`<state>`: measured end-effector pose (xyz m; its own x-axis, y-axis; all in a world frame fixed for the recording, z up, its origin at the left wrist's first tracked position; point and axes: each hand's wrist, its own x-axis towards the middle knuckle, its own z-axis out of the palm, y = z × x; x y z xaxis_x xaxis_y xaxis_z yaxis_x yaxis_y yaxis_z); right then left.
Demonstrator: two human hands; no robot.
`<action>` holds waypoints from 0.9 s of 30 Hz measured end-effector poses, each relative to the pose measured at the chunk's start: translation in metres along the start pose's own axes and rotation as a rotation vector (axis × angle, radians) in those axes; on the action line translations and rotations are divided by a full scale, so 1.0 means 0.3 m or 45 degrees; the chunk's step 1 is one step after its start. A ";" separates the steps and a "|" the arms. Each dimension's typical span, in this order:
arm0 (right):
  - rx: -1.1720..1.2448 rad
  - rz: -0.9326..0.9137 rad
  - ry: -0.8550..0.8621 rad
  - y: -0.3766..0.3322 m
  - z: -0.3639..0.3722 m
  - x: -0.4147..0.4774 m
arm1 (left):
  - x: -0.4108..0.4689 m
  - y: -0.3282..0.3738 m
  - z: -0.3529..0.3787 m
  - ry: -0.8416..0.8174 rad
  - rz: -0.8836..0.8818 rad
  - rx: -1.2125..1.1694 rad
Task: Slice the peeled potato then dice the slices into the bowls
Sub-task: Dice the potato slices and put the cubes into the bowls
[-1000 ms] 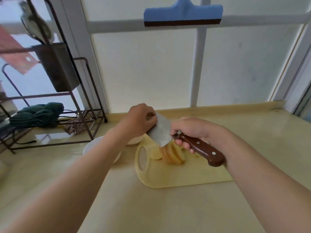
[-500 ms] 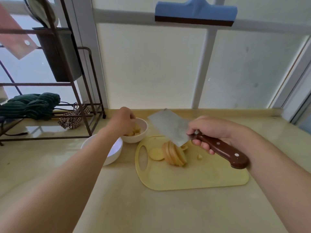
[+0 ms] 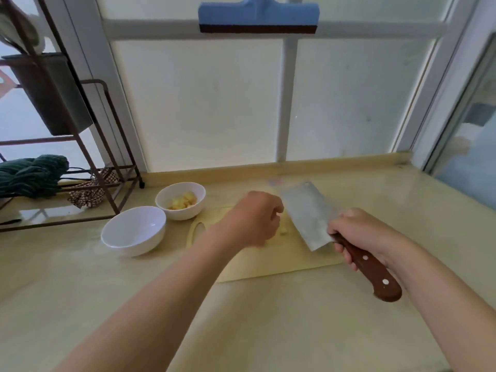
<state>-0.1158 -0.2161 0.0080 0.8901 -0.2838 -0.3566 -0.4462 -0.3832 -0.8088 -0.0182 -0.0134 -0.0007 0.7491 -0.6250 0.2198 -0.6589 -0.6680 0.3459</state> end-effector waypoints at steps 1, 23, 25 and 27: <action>0.045 0.014 0.005 0.025 0.006 0.004 | 0.004 0.017 0.036 -0.089 0.003 0.069; 0.230 -0.010 -0.043 0.116 0.014 0.051 | 0.069 -0.136 -0.178 0.105 -0.278 0.359; 0.218 -0.022 -0.042 0.115 0.016 0.056 | 0.045 -0.211 -0.234 0.156 -0.401 0.336; 0.206 -0.031 -0.038 0.115 0.019 0.058 | 0.025 -0.268 -0.261 0.186 -0.482 0.300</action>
<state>-0.1151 -0.2292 -0.0289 0.9039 -0.2487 -0.3480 -0.4059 -0.2422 -0.8812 0.0459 0.0674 0.0445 0.9306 -0.2673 0.2501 -0.3224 -0.9221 0.2140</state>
